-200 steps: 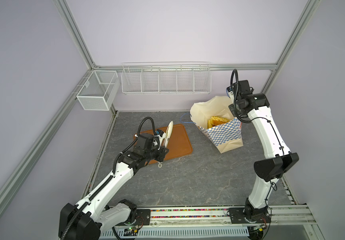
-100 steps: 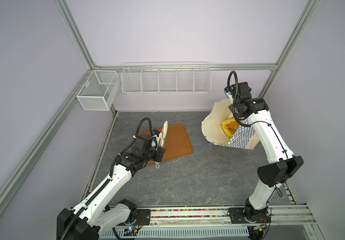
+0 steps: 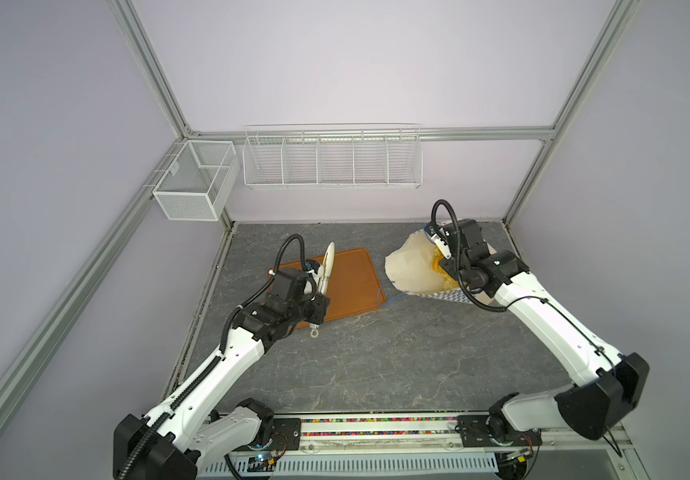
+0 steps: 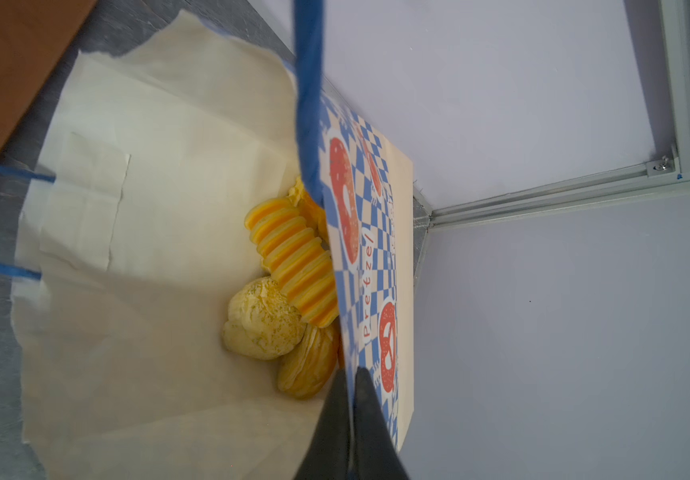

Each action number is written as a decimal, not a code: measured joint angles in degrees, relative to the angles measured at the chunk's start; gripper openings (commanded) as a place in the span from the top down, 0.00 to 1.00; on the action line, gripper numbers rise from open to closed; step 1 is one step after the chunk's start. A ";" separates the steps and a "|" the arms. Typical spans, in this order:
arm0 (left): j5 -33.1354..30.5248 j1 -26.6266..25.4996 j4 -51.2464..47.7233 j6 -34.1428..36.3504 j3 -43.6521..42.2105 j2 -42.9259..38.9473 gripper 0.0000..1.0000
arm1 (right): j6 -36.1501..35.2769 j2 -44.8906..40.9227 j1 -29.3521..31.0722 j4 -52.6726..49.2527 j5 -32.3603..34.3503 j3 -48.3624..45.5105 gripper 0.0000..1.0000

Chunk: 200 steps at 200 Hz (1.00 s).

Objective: Take the fake bread out of the paper bag
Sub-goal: 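Grasp the bag's top edge with the right gripper and tip it over, then hold the tipped bag with the right gripper while the left pushes tongs into its mouth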

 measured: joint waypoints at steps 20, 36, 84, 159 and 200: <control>0.59 -2.99 -4.17 3.02 6.49 4.37 1.00 | 2.78 -2.91 2.82 0.09 -0.90 -1.77 0.93; 1.36 -5.33 -6.86 5.57 10.82 7.56 1.00 | 5.57 -5.09 5.75 0.48 -1.40 -3.61 0.93; -1.53 -13.97 -11.26 9.77 12.46 10.71 1.00 | 11.93 -7.02 9.66 0.94 -2.40 -8.22 0.93; -5.92 -21.84 -13.38 10.36 15.80 17.31 0.90 | 15.10 -9.44 9.70 3.48 -2.36 -9.51 0.93; -5.95 -21.84 -13.16 10.38 22.40 25.27 0.83 | 15.93 -11.06 9.70 4.15 -3.17 -10.99 0.93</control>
